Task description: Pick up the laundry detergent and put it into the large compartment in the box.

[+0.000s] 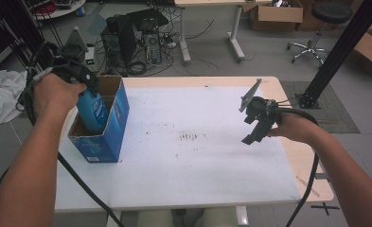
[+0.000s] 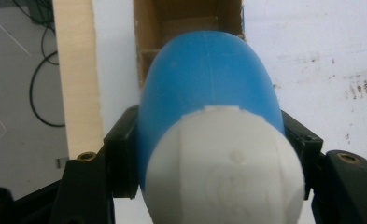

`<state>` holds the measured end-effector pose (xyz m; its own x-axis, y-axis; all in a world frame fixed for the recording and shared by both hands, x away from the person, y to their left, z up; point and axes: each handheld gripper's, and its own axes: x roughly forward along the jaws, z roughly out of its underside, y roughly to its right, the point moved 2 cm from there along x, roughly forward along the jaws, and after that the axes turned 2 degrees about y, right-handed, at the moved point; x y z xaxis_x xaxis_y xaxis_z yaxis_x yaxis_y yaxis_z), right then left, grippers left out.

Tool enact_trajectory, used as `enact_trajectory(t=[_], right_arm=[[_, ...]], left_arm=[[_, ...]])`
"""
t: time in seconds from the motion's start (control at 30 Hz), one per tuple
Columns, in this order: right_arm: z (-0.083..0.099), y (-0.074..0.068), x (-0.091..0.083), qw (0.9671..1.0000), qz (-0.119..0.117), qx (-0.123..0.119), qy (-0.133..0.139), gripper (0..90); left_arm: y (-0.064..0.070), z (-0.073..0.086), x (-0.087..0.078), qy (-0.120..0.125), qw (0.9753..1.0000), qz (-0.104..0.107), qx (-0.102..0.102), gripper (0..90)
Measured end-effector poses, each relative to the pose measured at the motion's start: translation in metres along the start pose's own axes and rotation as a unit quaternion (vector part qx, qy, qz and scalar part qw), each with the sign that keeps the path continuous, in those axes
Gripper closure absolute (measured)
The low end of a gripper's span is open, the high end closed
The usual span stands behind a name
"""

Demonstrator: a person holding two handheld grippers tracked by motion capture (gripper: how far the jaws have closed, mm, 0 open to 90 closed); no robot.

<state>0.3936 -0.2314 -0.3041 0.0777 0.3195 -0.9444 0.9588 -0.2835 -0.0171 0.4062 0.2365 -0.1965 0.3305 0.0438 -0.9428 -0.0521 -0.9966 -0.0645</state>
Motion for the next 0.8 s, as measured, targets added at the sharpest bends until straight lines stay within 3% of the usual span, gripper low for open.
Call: enact_trajectory(t=[0.8], right_arm=[[0.004, 0.001, 0.007, 1.0000, -0.003, 0.007, -0.006, 17.4]], left_arm=[[-0.009, 0.027, 0.076, -0.014, 0.9998, 0.010, -0.001, 38.1]])
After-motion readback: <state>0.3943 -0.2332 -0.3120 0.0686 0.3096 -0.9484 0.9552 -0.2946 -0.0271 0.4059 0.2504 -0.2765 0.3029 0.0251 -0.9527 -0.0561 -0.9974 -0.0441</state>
